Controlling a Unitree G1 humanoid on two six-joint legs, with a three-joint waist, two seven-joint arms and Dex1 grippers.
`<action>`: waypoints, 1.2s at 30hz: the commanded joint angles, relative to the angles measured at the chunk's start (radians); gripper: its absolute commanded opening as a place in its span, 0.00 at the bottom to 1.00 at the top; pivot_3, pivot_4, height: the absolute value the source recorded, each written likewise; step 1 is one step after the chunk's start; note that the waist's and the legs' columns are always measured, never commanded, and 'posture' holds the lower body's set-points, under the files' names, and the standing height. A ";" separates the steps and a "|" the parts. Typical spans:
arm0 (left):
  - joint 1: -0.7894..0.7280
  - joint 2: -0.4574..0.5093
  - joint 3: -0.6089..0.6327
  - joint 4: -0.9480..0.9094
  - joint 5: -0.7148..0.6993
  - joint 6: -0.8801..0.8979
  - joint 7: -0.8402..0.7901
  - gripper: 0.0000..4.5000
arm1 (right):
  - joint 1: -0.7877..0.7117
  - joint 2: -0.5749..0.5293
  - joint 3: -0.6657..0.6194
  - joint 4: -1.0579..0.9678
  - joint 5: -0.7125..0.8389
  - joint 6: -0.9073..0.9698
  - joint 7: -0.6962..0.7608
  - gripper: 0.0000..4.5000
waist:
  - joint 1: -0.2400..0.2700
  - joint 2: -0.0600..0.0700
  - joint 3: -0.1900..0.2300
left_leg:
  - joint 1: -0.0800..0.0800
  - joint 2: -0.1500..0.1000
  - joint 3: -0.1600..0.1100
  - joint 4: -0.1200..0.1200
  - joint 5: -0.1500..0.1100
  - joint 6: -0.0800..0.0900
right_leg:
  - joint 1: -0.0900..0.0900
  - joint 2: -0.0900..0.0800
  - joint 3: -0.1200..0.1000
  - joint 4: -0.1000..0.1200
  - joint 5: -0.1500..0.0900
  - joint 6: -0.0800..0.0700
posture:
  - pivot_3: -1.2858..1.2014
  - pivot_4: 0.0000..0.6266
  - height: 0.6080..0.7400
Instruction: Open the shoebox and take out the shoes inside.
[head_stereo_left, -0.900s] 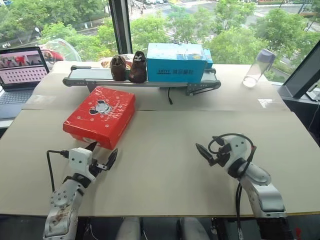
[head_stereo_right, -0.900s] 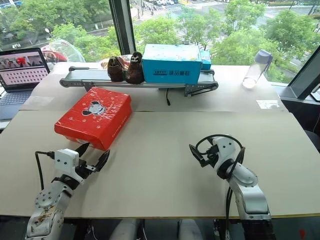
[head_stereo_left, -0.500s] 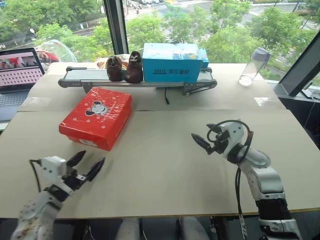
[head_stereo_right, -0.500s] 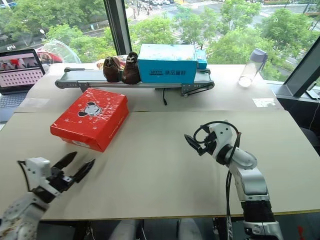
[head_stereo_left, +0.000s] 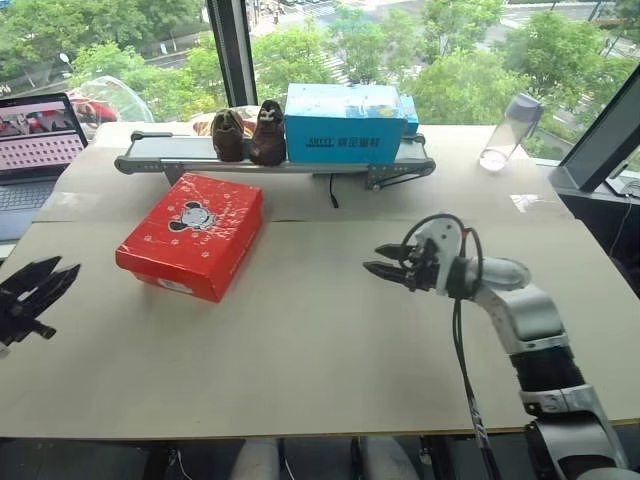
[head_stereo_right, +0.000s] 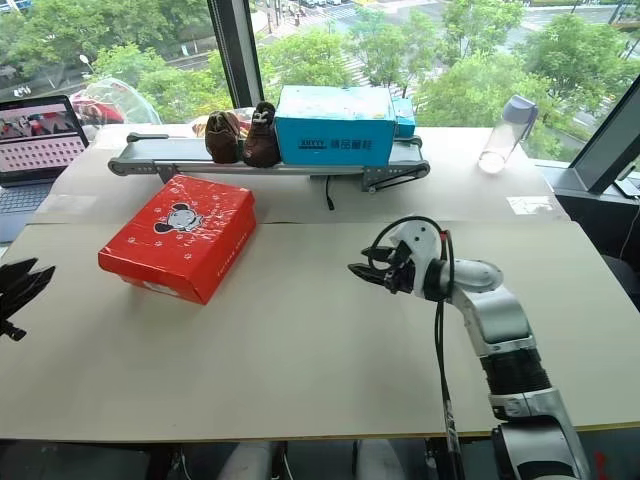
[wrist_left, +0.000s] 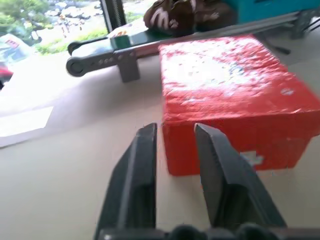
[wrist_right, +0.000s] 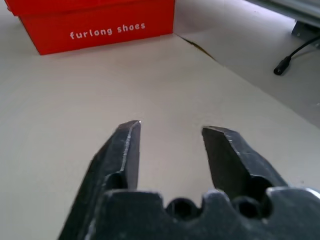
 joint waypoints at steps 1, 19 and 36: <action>-0.106 0.059 -0.014 0.153 0.095 -0.098 0.038 0.00 | -0.055 0.058 0.030 0.018 -0.040 -0.050 -0.046 0.15 | 0.002 -0.001 0.000 | -0.001 0.002 0.000 0.000 0.000 0.000 | -0.002 0.002 0.000 0.001 0.001 -0.001 | 0.52 0.24 1.00; -0.872 -0.030 -0.506 1.108 0.540 -0.525 0.167 0.00 | -0.271 0.362 0.159 0.384 -0.215 -0.147 -0.175 0.01 | -0.010 -0.003 -0.001 | -0.009 0.003 0.000 0.000 0.005 -0.007 | -0.010 0.004 -0.001 0.005 0.006 0.000 | 0.52 0.24 1.00; -0.631 -0.393 -0.641 0.577 0.393 -0.630 -0.151 0.00 | -0.398 0.484 0.143 0.685 -0.279 -0.314 -0.190 0.01 | 0.008 -0.004 -0.001 | -0.009 0.001 -0.002 0.003 0.011 -0.018 | -0.012 0.002 -0.002 0.017 0.006 -0.001 | 0.52 0.24 1.00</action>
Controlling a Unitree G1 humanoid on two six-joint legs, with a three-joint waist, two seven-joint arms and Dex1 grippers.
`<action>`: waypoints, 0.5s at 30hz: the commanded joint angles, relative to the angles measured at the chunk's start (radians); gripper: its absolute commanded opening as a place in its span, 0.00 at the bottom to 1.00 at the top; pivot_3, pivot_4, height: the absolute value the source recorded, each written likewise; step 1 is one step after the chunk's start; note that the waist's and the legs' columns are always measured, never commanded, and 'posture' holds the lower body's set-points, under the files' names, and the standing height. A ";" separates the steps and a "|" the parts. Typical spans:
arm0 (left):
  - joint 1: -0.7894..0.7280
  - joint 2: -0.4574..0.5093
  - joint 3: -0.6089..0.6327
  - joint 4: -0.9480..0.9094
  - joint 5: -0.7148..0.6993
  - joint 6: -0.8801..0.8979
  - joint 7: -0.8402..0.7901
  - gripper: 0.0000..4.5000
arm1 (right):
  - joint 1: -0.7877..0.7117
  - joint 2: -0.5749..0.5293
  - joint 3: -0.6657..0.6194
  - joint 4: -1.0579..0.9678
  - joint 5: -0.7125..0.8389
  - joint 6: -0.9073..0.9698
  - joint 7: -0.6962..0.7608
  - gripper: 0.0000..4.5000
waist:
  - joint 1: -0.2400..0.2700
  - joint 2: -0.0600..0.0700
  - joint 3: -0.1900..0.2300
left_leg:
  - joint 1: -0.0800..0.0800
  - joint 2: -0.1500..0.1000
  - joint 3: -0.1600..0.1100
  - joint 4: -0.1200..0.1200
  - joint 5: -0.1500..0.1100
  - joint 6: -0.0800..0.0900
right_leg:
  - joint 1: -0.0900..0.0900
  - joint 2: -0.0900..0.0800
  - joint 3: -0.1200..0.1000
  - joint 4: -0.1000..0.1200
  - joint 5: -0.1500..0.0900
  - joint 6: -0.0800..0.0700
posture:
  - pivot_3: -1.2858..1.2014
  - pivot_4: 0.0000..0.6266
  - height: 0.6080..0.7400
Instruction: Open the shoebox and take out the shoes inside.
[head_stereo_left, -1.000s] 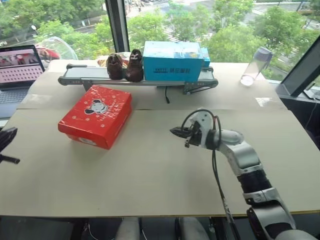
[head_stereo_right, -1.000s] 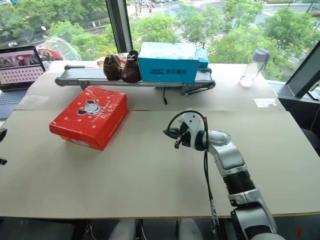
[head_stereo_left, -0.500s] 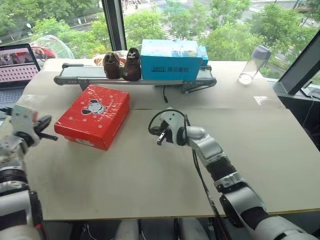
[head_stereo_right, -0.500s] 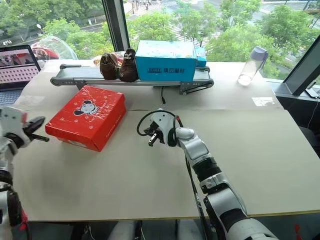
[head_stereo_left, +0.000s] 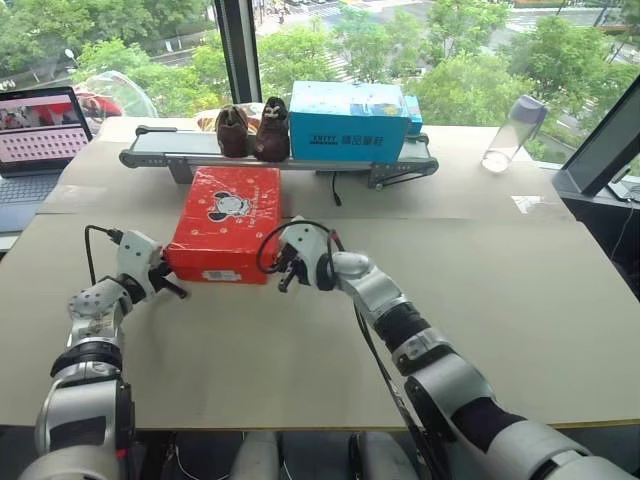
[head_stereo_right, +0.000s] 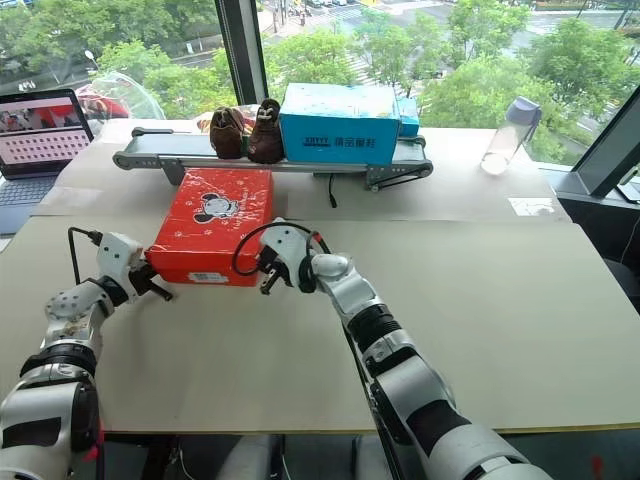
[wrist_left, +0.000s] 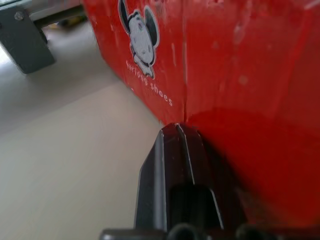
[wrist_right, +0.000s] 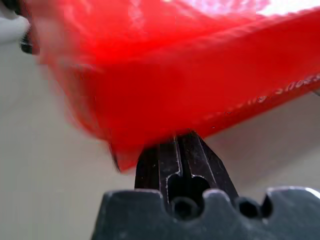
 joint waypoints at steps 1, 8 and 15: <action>0.113 -0.110 -0.096 -0.337 -0.062 0.074 -0.054 0.00 | -0.021 0.018 0.001 -0.027 -0.001 -0.030 0.023 0.01 | 0.001 0.000 0.000 | 0.000 0.000 -0.001 0.000 0.000 0.000 | 0.000 0.000 0.000 0.001 0.000 0.000 | 0.52 0.24 1.00; 0.320 -0.161 -0.165 -0.727 -0.065 0.263 0.015 0.00 | 0.153 -0.127 0.008 -0.432 0.034 0.179 0.124 0.01 | 0.000 0.001 0.000 | 0.002 0.001 -0.001 0.001 0.000 0.000 | 0.002 0.000 0.000 0.000 0.000 -0.001 | 0.52 0.24 1.00; 0.439 -0.159 -0.191 -0.959 -0.081 0.405 0.057 0.00 | 0.367 -0.330 -0.005 -0.980 0.132 0.598 0.204 0.01 | -0.002 0.001 0.001 | 0.001 0.001 0.000 0.001 0.000 0.000 | 0.002 0.001 0.000 0.000 0.000 -0.001 | 0.52 0.24 1.00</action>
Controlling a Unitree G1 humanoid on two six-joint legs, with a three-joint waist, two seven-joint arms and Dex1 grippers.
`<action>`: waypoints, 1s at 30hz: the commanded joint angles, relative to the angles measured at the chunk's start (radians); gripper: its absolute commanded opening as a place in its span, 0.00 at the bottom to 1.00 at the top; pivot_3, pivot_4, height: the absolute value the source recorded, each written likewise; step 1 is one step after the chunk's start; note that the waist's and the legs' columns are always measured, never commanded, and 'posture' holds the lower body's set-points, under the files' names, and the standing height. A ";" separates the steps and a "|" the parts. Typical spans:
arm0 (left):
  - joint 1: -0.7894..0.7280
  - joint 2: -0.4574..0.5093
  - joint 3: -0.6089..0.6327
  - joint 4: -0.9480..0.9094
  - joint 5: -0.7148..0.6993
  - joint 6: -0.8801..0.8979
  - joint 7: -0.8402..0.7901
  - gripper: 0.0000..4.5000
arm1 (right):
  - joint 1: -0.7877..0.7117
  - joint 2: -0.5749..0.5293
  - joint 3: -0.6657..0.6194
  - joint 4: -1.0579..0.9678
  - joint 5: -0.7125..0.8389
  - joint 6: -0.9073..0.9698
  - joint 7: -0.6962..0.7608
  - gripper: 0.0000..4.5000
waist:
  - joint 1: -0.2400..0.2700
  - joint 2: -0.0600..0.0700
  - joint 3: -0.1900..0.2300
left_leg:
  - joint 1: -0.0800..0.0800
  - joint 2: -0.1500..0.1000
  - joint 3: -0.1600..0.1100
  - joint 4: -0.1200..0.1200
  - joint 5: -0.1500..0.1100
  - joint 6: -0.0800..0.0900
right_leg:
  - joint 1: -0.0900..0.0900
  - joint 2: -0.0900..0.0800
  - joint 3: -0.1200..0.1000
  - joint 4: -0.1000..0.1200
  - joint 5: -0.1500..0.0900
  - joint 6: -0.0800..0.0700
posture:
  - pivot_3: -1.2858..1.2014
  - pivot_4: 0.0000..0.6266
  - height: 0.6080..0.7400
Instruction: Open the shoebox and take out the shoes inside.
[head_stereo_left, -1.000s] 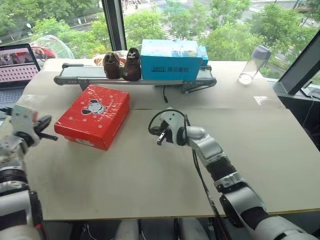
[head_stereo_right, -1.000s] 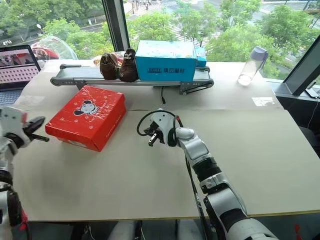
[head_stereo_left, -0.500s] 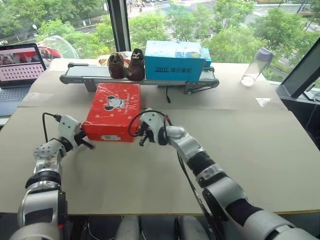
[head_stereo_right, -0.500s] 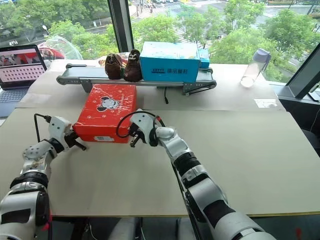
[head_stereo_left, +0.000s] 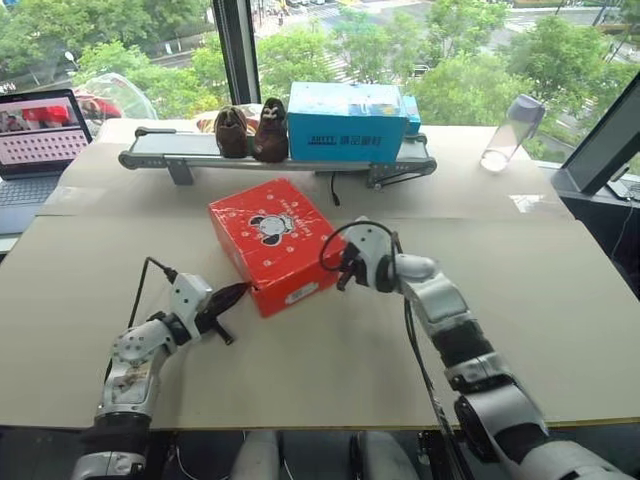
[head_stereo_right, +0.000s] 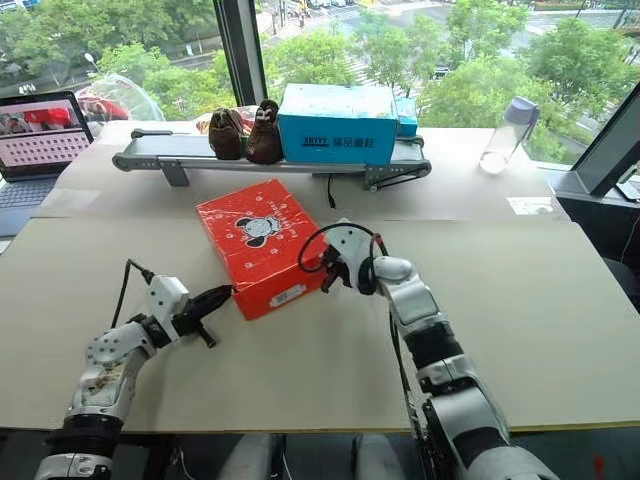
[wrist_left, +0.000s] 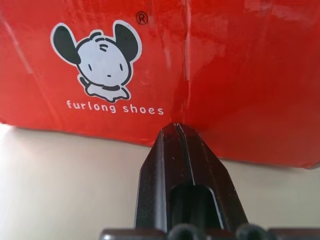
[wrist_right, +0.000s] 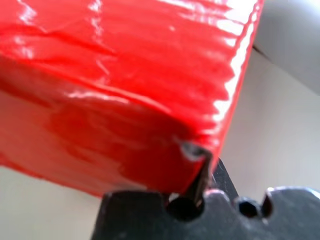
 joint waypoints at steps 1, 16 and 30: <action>0.037 -0.017 -0.077 -0.195 -0.028 0.068 0.002 0.00 | 0.070 -0.069 0.040 -0.325 0.110 0.221 0.085 0.01 | -0.001 0.000 0.000 | 0.000 0.000 0.000 0.000 0.000 0.000 | 0.001 0.000 0.000 0.000 0.000 0.000 | 0.52 0.24 1.00; 0.114 0.082 -0.042 -0.359 -0.157 0.247 -0.051 0.00 | 0.301 -0.302 -0.077 -0.773 0.292 0.756 0.017 0.01 | 0.007 0.000 0.000 | 0.001 0.002 0.000 0.001 0.000 0.000 | 0.002 0.000 0.000 -0.007 -0.006 0.005 | 0.52 0.24 1.00; 0.059 0.312 0.136 -0.201 -0.217 0.228 -0.231 0.00 | 0.298 -0.475 -0.101 -0.289 0.233 0.301 0.018 0.01 | 0.005 -0.002 -0.001 | 0.000 0.004 0.001 0.001 0.000 0.000 | 0.003 0.001 -0.002 -0.013 -0.006 -0.001 | 0.52 0.24 1.00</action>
